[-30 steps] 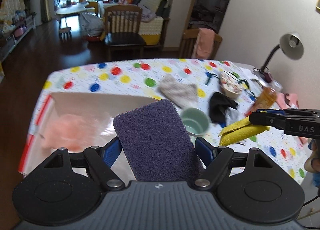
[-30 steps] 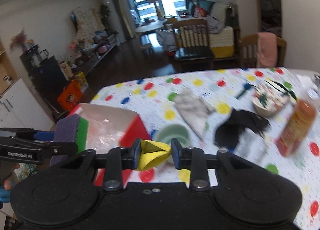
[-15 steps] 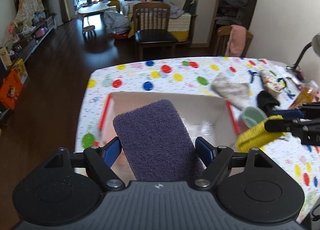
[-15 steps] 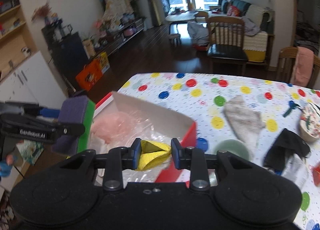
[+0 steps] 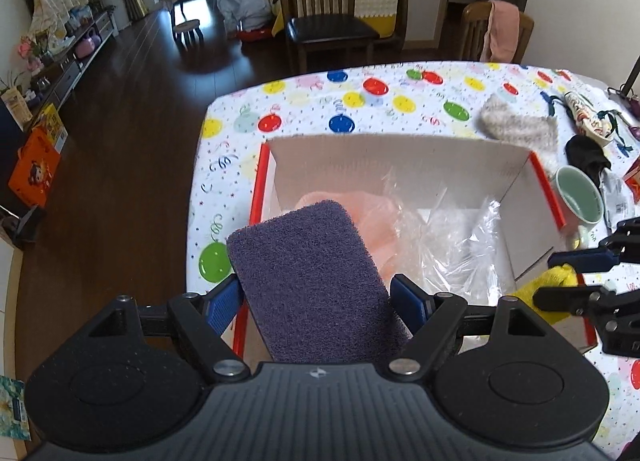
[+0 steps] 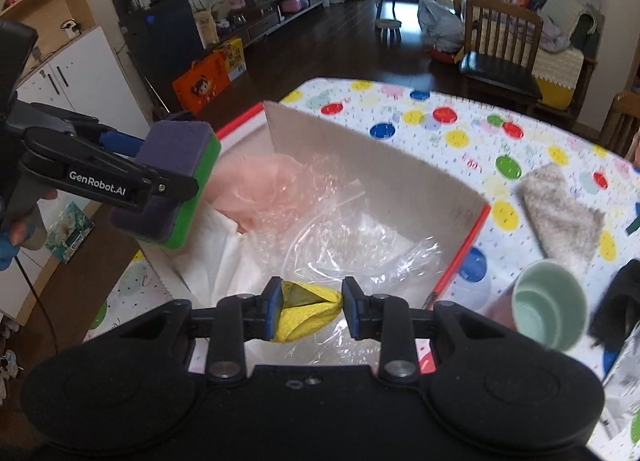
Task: Organize soft objects
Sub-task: 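Lower both sponges into the box and open both grippers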
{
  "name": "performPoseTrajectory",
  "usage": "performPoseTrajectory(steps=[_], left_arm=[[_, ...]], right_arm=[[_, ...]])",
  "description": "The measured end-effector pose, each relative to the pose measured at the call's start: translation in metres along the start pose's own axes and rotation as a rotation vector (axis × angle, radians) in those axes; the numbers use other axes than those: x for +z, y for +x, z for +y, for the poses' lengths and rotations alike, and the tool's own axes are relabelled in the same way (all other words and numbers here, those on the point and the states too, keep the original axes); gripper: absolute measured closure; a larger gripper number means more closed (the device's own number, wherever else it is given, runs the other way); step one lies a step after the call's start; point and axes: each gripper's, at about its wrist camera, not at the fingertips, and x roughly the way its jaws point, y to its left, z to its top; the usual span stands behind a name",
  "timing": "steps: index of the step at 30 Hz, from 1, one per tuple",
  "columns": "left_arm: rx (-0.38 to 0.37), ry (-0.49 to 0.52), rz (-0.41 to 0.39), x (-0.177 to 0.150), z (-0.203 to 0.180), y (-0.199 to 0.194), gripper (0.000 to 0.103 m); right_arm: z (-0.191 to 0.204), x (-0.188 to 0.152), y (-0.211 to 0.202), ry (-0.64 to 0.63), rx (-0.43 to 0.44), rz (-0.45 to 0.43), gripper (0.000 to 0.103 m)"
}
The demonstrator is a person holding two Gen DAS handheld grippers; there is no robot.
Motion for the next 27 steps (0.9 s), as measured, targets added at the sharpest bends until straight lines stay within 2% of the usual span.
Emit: performPoseTrajectory(steps=[10,21,27], left_arm=[[0.016,0.027,0.023,-0.009,-0.011,0.026,0.023],[0.02,0.01,0.103,-0.02,-0.014,0.054,0.023],[0.015,-0.002,0.106,-0.026,-0.013,0.056,0.023]], right_arm=[[0.002,-0.011,0.033,-0.013,-0.008,0.056,0.073],[0.004,-0.015,0.033,-0.034,-0.028,0.07,0.069],[0.001,-0.019,0.03,-0.04,-0.051,0.064,0.063]])
